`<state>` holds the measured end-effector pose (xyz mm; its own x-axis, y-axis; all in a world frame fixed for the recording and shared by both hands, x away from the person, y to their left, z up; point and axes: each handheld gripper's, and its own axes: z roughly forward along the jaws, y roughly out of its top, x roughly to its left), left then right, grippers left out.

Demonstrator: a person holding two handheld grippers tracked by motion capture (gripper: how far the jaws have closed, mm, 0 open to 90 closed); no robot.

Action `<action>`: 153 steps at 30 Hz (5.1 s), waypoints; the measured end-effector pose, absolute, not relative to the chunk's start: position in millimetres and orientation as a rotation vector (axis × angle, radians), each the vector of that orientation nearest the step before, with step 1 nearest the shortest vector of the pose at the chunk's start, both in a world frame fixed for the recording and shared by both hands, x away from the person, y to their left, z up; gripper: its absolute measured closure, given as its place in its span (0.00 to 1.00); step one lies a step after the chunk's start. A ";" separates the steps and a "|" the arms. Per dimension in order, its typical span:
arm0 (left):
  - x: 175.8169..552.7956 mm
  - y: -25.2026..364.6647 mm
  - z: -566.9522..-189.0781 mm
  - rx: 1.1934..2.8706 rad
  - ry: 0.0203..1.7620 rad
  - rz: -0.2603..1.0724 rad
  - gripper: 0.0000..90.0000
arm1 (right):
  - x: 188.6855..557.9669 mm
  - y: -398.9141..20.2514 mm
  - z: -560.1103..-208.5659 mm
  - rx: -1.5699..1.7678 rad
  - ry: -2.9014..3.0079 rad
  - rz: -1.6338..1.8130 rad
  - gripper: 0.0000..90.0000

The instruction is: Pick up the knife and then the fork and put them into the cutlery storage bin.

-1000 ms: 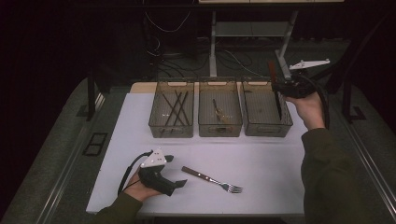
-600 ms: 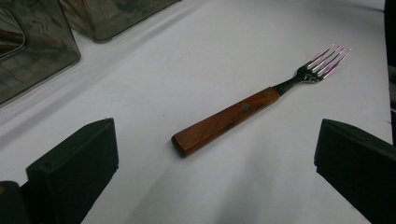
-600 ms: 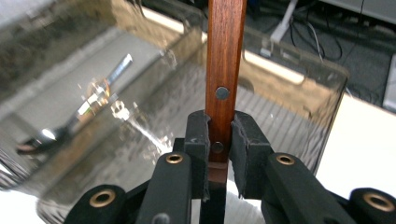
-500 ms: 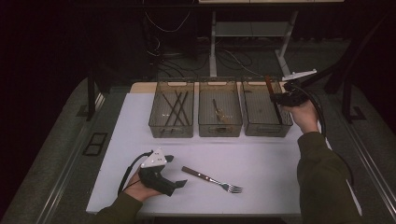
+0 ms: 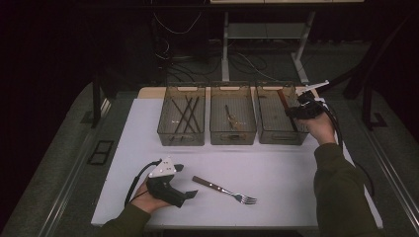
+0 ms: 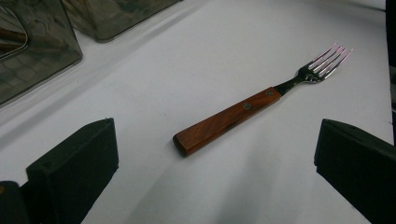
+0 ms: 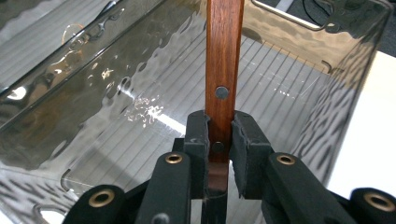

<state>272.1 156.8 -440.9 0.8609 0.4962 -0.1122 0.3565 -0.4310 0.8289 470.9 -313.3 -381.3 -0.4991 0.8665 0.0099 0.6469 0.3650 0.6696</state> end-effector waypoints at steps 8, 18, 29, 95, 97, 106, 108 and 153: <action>271.8 156.5 -440.7 2.067 0.613 0.183 0.00 | 468.5 -312.9 -377.1 1.369 2.277 0.947 0.57; 271.5 156.3 -440.6 2.069 0.615 0.187 0.00 | 439.3 -313.6 -357.3 1.351 2.203 1.136 0.46; 270.9 156.0 -440.4 2.068 0.620 0.193 0.00 | 390.6 -294.3 -347.0 1.230 2.228 1.246 0.38; 270.3 156.2 -440.8 2.067 0.628 0.190 0.00 | 296.9 -157.8 -391.1 0.851 2.782 1.000 0.37; 270.5 156.3 -441.0 2.066 0.632 0.189 0.00 | 298.0 -151.8 -391.0 0.835 2.793 0.973 0.38; 270.7 156.6 -440.6 2.069 0.624 0.190 0.00 | 300.6 -122.6 -396.8 0.733 2.880 0.820 0.49; 270.9 156.5 -440.7 2.070 0.623 0.192 0.00 | 301.3 -115.7 -399.1 0.712 2.906 0.783 0.53; 270.5 156.4 -440.5 2.072 0.612 0.191 0.00 | 305.9 -60.5 -416.5 0.526 3.056 0.375 0.86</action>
<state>270.5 156.4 -440.5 0.8633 0.4944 -0.1016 0.3487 -0.4386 0.8282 305.9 -60.5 -416.5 -0.9431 0.3318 0.0225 0.3274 0.9144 0.2382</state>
